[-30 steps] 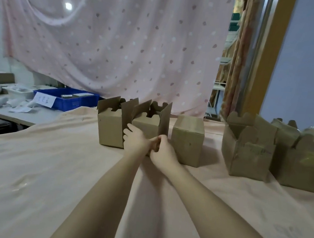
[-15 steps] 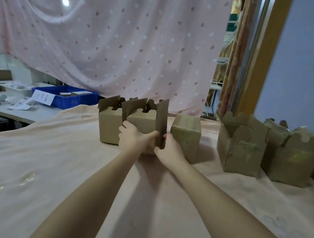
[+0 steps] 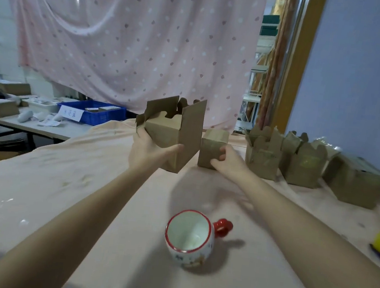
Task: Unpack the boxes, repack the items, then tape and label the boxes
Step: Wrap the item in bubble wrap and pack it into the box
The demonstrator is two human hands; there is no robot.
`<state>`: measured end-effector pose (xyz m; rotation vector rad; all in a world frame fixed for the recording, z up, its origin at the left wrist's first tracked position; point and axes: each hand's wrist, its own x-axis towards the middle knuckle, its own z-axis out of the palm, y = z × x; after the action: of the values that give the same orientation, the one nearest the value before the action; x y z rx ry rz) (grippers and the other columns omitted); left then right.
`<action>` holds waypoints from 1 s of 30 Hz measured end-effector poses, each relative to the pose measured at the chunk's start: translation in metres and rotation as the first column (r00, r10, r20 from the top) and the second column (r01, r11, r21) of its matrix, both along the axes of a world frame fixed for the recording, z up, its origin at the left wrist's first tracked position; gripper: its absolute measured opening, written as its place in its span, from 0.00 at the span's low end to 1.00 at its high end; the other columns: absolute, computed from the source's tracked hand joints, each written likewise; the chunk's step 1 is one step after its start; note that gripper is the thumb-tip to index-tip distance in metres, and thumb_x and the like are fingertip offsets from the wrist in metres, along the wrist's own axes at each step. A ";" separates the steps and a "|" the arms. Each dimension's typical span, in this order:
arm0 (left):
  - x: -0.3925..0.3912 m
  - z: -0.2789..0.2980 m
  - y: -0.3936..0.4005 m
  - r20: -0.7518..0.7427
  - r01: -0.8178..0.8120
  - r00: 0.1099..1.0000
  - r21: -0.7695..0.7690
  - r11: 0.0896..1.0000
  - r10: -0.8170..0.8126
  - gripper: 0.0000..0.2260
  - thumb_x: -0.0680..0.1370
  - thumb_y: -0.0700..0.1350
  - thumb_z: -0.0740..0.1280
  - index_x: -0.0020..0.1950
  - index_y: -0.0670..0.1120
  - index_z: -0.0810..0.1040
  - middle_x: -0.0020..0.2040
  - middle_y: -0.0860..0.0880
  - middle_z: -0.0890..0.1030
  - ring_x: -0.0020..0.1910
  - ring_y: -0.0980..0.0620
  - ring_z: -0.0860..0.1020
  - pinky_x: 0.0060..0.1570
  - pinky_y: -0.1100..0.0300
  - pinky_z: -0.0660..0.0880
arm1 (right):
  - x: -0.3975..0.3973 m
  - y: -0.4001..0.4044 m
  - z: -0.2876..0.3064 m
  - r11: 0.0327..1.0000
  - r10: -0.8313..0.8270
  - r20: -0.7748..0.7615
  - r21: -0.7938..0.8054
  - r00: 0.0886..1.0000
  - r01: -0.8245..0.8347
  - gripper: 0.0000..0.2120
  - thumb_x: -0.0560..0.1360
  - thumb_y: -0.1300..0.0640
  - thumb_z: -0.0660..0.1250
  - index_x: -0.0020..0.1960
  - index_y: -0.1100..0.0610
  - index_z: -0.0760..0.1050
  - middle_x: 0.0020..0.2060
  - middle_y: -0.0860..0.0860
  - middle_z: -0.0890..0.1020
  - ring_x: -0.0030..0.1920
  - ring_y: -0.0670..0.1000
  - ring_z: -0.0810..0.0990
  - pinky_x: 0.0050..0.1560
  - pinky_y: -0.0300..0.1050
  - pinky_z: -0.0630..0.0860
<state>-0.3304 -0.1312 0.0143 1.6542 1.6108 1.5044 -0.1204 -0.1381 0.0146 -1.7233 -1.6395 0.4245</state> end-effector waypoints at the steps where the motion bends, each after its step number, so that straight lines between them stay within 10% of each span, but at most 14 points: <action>1: -0.002 0.002 -0.010 0.025 0.029 0.999 0.021 0.999 -0.030 0.54 0.48 0.72 0.75 0.68 0.50 0.64 0.62 0.52 0.75 0.60 0.52 0.76 0.55 0.48 0.78 | 0.005 -0.011 0.003 1.000 0.009 -0.027 0.015 1.000 -0.008 0.22 0.76 0.56 0.66 0.67 0.60 0.65 0.55 0.54 0.76 0.56 0.55 0.76 0.55 0.47 0.73; 9: 0.017 0.013 -0.069 0.077 0.280 0.956 0.058 0.958 -0.284 0.42 0.62 0.52 0.81 0.70 0.47 0.63 0.59 0.54 0.73 0.56 0.56 0.73 0.42 0.72 0.72 | 0.047 -0.077 0.016 0.996 -0.040 -0.090 0.072 0.995 0.046 0.29 0.76 0.54 0.67 0.72 0.61 0.60 0.64 0.55 0.72 0.59 0.53 0.72 0.52 0.44 0.69; 17: 0.070 0.019 -0.093 -0.026 0.541 0.839 -0.048 0.839 -0.543 0.42 0.62 0.55 0.79 0.71 0.47 0.65 0.59 0.51 0.74 0.54 0.55 0.75 0.44 0.68 0.73 | 0.122 -0.143 0.013 0.977 -0.072 -0.331 0.165 0.941 0.133 0.19 0.74 0.64 0.67 0.64 0.61 0.70 0.53 0.53 0.78 0.57 0.53 0.77 0.57 0.46 0.74; 21: 0.103 0.008 -0.106 -0.022 0.660 0.739 -0.177 0.730 -0.673 0.47 0.56 0.61 0.77 0.71 0.49 0.64 0.61 0.50 0.75 0.58 0.51 0.75 0.59 0.55 0.74 | 0.153 -0.193 -0.002 0.965 -0.021 -0.429 0.227 0.903 0.130 0.17 0.75 0.69 0.67 0.62 0.63 0.71 0.52 0.53 0.77 0.54 0.50 0.76 0.47 0.29 0.73; 26: 0.142 -0.014 -0.122 0.006 0.779 0.598 -0.241 0.579 -0.802 0.32 0.67 0.46 0.76 0.67 0.55 0.65 0.60 0.54 0.76 0.60 0.54 0.75 0.53 0.65 0.74 | 0.180 -0.238 -0.030 0.963 -0.046 -0.397 0.227 0.917 0.147 0.14 0.76 0.71 0.64 0.61 0.63 0.72 0.50 0.51 0.78 0.46 0.41 0.76 0.40 0.24 0.73; 30: 0.151 -0.024 -0.130 -0.039 0.821 0.518 -0.258 0.510 -0.854 0.32 0.67 0.44 0.74 0.68 0.56 0.68 0.63 0.53 0.77 0.61 0.57 0.75 0.57 0.64 0.74 | 0.191 -0.238 -0.062 0.964 -0.148 -0.358 0.156 0.922 0.215 0.14 0.76 0.72 0.63 0.61 0.70 0.70 0.53 0.56 0.77 0.49 0.51 0.78 0.40 0.27 0.74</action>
<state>-0.1795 -0.2616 -0.0101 2.0128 0.7014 0.6541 0.0705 -0.3761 -0.0470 -1.5393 -1.2159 0.4334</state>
